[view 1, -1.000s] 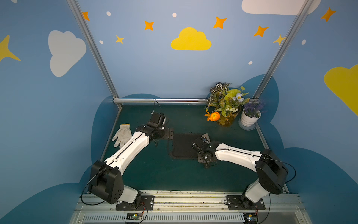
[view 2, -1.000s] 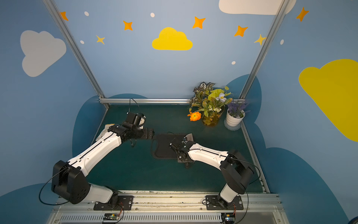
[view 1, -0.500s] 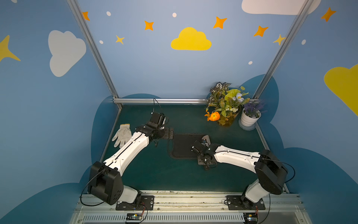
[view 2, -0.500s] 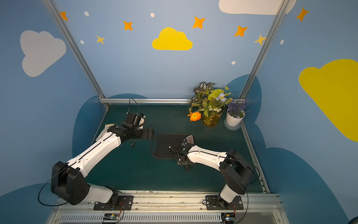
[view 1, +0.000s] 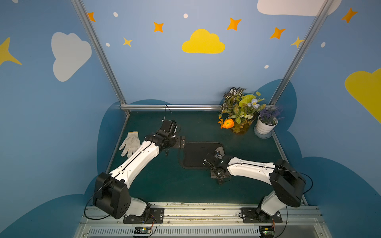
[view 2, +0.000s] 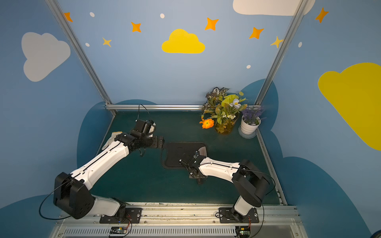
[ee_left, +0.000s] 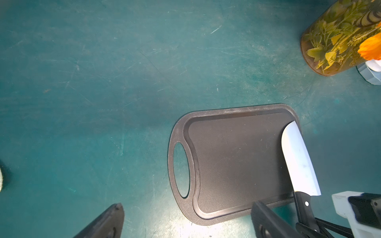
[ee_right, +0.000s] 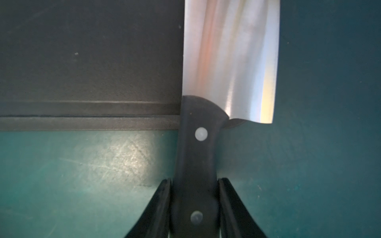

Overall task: Align the knife with the edge of the cutting board
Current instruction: Place the knife at the edge of the cutting board.

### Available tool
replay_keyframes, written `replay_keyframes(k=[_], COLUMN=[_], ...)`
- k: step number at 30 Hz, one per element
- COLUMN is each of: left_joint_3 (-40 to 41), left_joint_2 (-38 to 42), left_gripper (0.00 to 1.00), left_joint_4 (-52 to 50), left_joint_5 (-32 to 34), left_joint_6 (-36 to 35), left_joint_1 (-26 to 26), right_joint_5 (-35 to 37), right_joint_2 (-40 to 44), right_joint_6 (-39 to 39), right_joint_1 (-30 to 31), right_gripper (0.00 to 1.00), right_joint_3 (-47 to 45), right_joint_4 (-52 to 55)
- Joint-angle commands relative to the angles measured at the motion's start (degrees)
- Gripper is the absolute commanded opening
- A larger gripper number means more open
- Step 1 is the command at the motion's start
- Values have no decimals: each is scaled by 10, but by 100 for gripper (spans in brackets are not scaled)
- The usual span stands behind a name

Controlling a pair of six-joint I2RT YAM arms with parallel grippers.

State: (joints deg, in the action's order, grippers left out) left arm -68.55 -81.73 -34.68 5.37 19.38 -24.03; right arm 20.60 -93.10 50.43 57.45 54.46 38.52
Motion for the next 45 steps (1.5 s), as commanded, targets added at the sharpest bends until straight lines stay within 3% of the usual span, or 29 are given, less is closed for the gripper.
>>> replay_keyframes(k=[1, 13, 20, 28, 36, 45], left_joint_3=[2, 1, 0, 0, -1, -1], left_joint_2=[12, 11, 10, 10, 10, 9], left_gripper=[100, 100, 100, 100, 100, 100], left_joint_4=[-14, -16, -16, -17, -17, -18], left_joint_5=[10, 15, 16, 19, 21, 24], left_joint_6=[-9, -9, -11, -11, -13, -13], left_joint_1=[-3, -4, -4, -4, -5, -4], right_joint_5=[21, 25, 22, 12, 9, -2], right_joint_2=[-9, -45, -40, -15, 6, 39], right_joint_6=[9, 10, 8, 6, 6, 10], right_joint_1=[6, 7, 8, 7, 7, 8], right_gripper=[0, 1, 22, 35, 62, 62], right_joint_3=[5, 7, 2, -15, -31, -59], right_joint_4=[-6, -12, -18, -33, -40, -57])
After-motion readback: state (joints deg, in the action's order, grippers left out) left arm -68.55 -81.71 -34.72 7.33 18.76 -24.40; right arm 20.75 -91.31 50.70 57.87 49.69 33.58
